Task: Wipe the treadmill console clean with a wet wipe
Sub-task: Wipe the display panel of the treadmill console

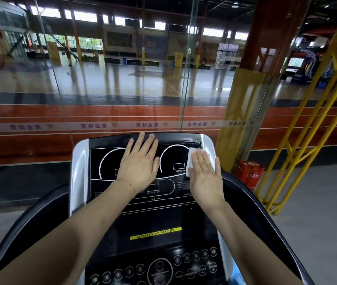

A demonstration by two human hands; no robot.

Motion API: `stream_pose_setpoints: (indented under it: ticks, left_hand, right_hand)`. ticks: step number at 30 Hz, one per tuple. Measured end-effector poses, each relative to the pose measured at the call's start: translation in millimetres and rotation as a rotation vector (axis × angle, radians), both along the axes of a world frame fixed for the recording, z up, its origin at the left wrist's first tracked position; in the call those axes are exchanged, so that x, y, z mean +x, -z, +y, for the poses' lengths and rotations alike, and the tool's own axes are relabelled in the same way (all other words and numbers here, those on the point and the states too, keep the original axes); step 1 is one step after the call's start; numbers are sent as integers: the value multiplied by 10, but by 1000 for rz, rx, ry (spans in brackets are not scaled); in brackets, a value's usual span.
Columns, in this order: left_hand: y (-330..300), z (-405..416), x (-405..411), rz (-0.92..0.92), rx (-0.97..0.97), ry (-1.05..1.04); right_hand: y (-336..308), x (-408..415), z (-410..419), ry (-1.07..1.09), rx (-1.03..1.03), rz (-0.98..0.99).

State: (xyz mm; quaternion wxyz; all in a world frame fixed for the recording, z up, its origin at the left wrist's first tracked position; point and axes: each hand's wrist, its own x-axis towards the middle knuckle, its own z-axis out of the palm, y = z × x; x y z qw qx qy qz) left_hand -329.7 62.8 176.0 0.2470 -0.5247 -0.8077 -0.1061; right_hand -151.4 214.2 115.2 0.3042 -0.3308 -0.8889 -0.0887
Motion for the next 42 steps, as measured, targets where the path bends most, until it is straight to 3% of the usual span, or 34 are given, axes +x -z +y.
stream_pose_setpoints:
  ticks: [9, 16, 25, 33, 42]
  left_hand:
    - [41, -14, -23, 5, -19, 7]
    - [28, -29, -30, 15, -35, 7]
    - [86, -116, -31, 15, -59, 34]
    - [72, -104, 32, -3, -63, 7]
    - [74, -128, 44, -30, -47, 39]
  right_hand:
    - [294, 114, -81, -30, -5, -36]
    - [-134, -121, 152, -41, -7, -26]
    - [635, 378, -262, 7, 26, -81]
    - [36, 50, 51, -57, -63, -99]
    - [648, 502, -328, -24, -83, -101]
